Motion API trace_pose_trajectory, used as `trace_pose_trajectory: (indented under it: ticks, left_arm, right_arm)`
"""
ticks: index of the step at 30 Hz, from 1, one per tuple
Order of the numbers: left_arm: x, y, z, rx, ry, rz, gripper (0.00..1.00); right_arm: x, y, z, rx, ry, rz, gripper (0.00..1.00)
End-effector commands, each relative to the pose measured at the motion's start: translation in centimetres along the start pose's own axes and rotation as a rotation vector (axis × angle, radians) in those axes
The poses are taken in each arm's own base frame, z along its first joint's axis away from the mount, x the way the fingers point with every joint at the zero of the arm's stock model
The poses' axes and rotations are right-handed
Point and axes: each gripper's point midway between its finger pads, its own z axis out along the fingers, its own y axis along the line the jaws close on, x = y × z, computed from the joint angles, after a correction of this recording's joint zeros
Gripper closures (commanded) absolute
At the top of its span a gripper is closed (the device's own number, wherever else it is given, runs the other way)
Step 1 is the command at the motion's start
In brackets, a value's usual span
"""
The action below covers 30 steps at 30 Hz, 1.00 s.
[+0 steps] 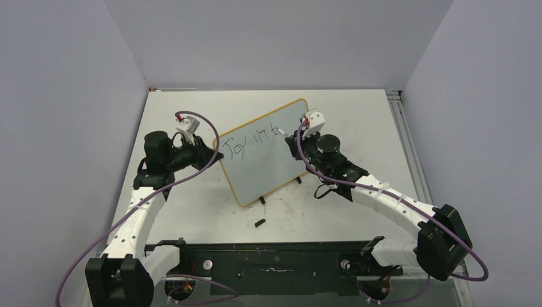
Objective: Write a sentence on the whiteboard
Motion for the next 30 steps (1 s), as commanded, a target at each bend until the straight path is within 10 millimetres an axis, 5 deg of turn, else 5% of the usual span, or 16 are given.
trace_pose_trajectory:
  ticks: [1, 9, 30]
  left_arm:
    - [-0.6, 0.0, -0.3, -0.015, -0.012, 0.04, 1.0]
    - [-0.6, 0.0, -0.3, -0.014, -0.011, 0.04, 1.0]
    - [-0.6, -0.1, -0.3, -0.014, -0.011, 0.041, 1.0]
  right_arm:
    - [-0.2, 0.7, -0.6, -0.026, -0.017, 0.009, 0.95]
    - [0.4, -0.5, -0.9, 0.043, -0.003, 0.01, 0.95]
    - [-2.9, -0.7, -0.1, 0.07, -0.093, 0.011, 0.95]
